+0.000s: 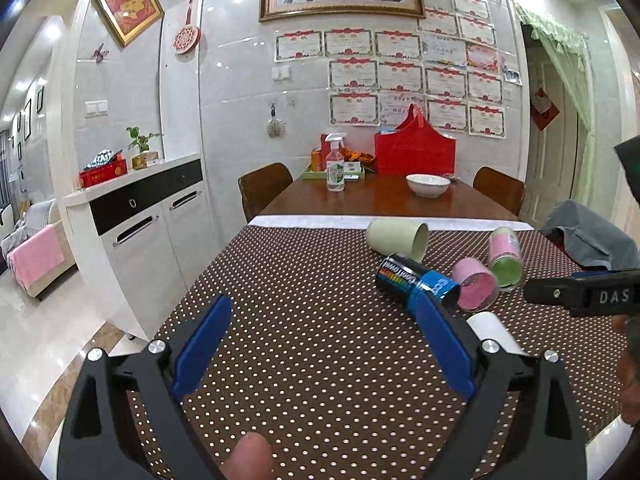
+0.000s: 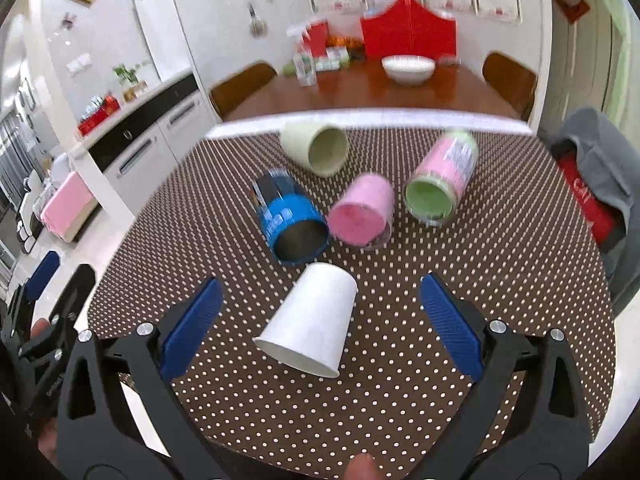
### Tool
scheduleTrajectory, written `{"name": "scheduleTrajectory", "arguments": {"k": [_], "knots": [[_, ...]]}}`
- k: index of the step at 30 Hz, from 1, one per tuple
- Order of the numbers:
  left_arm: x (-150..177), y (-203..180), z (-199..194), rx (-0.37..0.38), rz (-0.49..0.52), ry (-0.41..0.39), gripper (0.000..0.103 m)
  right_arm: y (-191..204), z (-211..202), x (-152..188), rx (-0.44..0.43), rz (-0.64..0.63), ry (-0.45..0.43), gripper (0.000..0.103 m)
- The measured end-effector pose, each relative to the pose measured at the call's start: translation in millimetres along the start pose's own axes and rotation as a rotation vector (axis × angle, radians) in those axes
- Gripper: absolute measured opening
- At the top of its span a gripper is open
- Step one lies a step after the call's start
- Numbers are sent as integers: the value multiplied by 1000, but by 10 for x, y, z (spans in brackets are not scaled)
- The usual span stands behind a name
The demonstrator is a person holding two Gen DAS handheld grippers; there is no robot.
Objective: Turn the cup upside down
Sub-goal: 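Lift the white paper cup with the right gripper and pull it back, then rotate the right gripper to turn the white cup rim-down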
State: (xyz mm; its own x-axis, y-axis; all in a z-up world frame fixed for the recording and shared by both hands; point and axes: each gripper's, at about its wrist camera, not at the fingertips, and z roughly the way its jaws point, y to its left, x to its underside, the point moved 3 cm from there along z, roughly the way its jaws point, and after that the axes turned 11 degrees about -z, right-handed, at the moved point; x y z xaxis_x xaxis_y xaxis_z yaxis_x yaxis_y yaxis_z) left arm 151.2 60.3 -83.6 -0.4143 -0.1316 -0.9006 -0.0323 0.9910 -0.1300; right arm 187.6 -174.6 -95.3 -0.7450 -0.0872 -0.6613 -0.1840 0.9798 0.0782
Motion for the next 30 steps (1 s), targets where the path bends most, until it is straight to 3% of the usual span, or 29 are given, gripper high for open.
{"name": "scheduleTrajectory", "arguments": {"k": [4,13,17,22,30], "knots": [[46,78,134,-18,-2,17,92,-19,292,-43,-69,48,116,97],[96,172,280,-5,-7,38,92,-151,753,-55,-70,104,323,97],[115,184,317,-7,-3,47,92,-166,888,-18,-108,140,384,88],[158,174,345,-13,3,60,92,-153,1011,-51,-100,132,431,86],[210,160,378,-14,17,75,92,-98,1190,-88,-150,140,528,65]]}}
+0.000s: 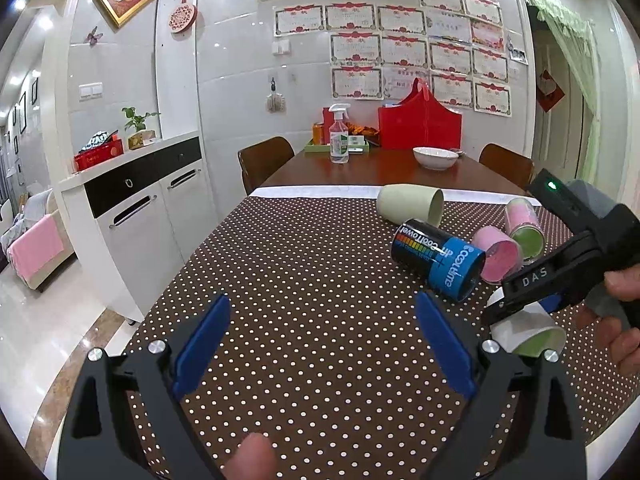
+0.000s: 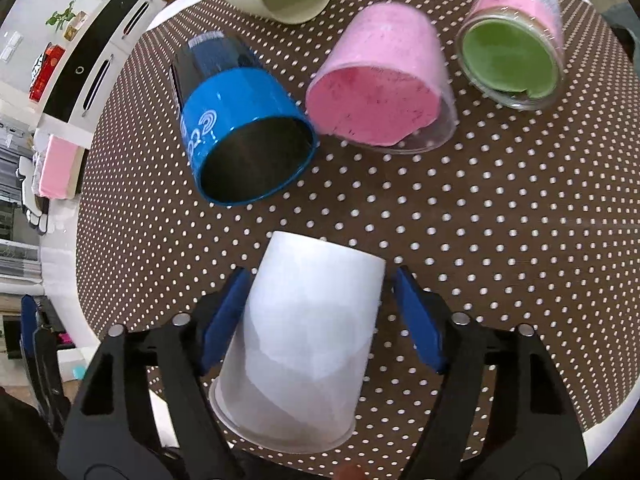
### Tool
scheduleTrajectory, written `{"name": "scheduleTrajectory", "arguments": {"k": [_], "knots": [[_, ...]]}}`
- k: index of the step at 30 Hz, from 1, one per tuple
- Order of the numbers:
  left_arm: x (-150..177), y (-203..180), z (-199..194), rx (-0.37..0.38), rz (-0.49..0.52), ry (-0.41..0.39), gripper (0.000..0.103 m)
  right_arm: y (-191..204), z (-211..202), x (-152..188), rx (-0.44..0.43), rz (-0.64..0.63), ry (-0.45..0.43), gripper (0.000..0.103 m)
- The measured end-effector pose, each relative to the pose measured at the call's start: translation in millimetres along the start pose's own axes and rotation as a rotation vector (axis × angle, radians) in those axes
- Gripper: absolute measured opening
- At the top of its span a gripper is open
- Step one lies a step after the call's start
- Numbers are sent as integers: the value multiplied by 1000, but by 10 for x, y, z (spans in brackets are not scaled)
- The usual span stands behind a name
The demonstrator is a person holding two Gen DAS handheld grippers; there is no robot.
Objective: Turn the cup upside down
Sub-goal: 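Rotate the right gripper to turn the white cup rim-down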
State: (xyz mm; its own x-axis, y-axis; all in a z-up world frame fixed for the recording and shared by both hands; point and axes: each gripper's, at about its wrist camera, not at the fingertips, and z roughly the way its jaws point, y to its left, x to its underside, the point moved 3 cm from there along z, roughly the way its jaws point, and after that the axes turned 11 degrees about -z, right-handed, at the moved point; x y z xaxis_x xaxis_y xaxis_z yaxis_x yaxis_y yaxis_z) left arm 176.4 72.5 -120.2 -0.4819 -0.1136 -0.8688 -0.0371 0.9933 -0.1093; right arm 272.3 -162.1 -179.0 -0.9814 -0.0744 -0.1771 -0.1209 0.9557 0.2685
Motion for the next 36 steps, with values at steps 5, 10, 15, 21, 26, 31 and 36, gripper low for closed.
{"name": "scheduleTrajectory", "arguments": {"k": [5,10,15,21,26,31,36], "knots": [[6,-24,-10,5,2,3,92,83,-1,-82,-15,-17,13,61],[-10,-34,-51,7,4,-1,92,16,-319,-69,-66,-6,-100,59],[-46,-50,-122,6,7,-14,92,112,-788,86,-52,-59,-337,59],[-99,-29,-247,8,-20,-39,92,465,-1268,467,87,-203,-742,59],[-108,13,-316,-8,-34,-47,92,712,-991,773,333,-298,-956,60],[-64,15,-328,-18,-35,-36,92,548,-573,773,415,-283,-936,60],[-34,-7,-322,-19,-29,-30,92,500,-473,762,407,-273,-896,60]]}}
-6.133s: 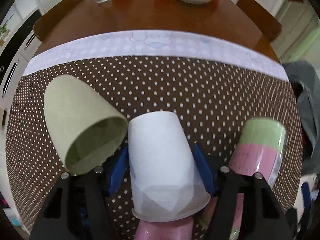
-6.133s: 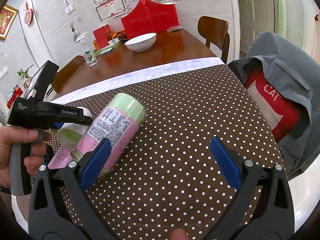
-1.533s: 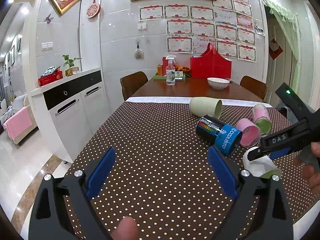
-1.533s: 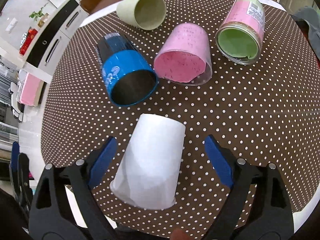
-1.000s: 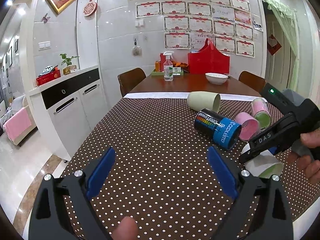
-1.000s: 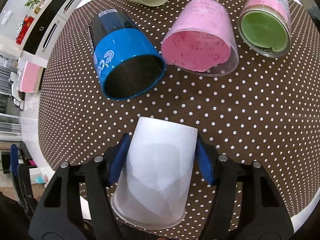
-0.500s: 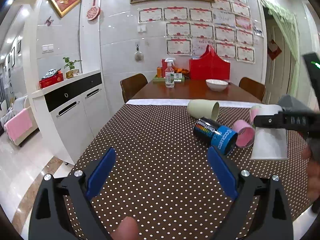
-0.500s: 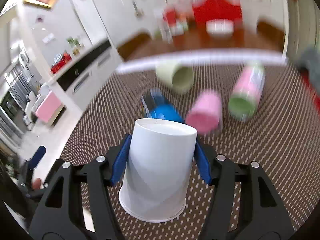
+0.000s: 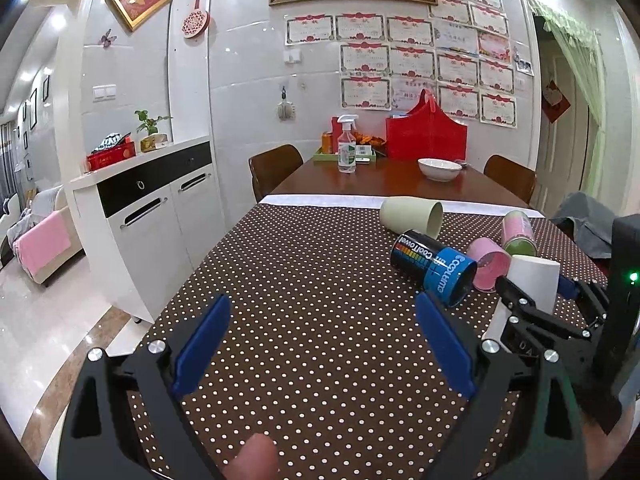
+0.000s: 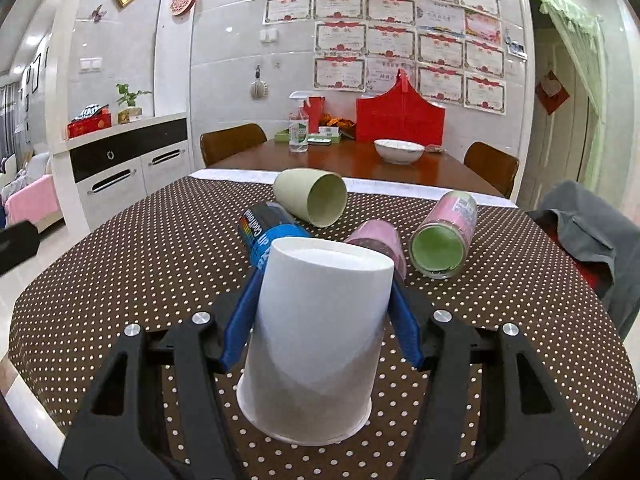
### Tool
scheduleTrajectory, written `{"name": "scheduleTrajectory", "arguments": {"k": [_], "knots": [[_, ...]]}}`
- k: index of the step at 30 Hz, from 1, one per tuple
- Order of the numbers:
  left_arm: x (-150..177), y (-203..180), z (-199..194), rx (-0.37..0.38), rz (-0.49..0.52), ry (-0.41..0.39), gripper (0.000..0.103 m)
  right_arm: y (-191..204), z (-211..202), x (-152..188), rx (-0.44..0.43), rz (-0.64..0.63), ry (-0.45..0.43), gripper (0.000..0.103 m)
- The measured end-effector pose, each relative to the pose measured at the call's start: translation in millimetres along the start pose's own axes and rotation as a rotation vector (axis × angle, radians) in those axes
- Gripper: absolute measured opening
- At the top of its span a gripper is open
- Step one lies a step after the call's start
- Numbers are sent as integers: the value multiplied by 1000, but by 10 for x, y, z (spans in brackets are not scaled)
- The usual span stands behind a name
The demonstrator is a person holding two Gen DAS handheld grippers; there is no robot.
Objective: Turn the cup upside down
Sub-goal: 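Rotate the right gripper to turn the white cup rim-down, then lower the white cup rim-down onto the tablecloth and open the right gripper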
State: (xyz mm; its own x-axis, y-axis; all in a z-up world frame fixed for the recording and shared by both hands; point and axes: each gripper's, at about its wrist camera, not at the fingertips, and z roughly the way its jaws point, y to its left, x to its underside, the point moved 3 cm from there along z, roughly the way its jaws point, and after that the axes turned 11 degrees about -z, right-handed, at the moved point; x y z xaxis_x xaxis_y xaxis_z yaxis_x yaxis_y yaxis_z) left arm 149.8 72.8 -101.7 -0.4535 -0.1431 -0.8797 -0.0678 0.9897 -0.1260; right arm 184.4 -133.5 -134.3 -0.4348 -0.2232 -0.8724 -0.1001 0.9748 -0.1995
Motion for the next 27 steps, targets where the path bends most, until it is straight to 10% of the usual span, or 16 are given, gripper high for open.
{"name": "scheduleTrajectory", "arguments": {"k": [10,16,27], "knots": [[24,-30,-10,5,12,2,92,65,-5,192,-41,-8,94,61],[30,-63,-31,9,13,0,92,20,-87,227,-103,46,101,97],[-27,-181,-205,7,30,-38,92,-222,-471,-7,-183,146,54,97]]}}
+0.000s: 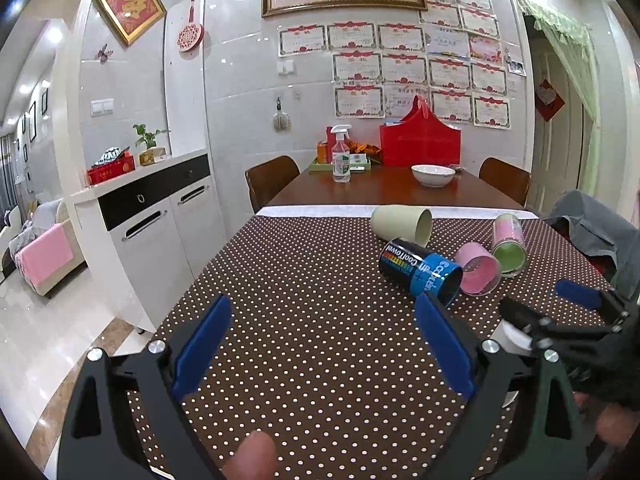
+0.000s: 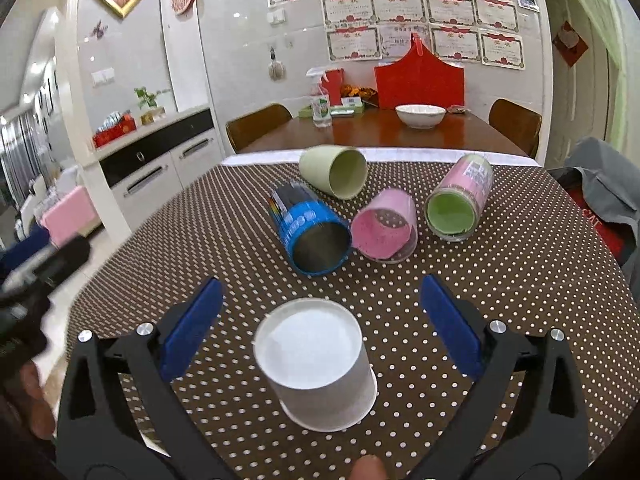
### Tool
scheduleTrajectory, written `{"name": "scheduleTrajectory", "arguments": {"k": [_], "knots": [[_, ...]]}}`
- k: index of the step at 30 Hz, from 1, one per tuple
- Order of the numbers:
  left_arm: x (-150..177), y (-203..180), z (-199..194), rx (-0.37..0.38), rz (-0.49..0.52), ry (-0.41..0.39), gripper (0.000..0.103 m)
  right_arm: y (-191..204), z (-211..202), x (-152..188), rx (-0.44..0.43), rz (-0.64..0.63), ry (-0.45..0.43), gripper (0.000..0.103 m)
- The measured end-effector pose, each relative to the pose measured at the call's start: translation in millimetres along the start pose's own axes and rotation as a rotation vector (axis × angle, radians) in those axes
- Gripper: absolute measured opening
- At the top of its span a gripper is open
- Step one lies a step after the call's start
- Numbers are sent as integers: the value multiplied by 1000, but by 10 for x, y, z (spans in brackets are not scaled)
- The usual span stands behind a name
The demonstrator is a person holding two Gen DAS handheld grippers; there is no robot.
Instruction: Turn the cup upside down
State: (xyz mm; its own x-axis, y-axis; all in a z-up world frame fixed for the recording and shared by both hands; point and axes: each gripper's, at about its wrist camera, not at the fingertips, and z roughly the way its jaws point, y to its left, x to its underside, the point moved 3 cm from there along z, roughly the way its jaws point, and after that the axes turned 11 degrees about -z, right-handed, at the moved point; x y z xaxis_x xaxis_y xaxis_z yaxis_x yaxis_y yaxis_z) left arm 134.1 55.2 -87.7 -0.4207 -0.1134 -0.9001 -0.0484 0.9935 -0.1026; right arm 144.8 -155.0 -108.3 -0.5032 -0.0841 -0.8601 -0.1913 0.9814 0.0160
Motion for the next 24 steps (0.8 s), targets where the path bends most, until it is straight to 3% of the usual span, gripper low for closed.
{"name": "scheduleTrajectory", "arguments": {"k": [6,16,24], "knots": [[-78,-113,-169,16,-3,-16,92,-94,-432,-127,110,-9,-37,97],[-107,-295,-523,-4,-4,-63,92,-147,-1071,-92,181,-12,-103,97],[-115,-417,-819,3,13,-106,92,-196,-1334,-43,198,3,-134,97]]}}
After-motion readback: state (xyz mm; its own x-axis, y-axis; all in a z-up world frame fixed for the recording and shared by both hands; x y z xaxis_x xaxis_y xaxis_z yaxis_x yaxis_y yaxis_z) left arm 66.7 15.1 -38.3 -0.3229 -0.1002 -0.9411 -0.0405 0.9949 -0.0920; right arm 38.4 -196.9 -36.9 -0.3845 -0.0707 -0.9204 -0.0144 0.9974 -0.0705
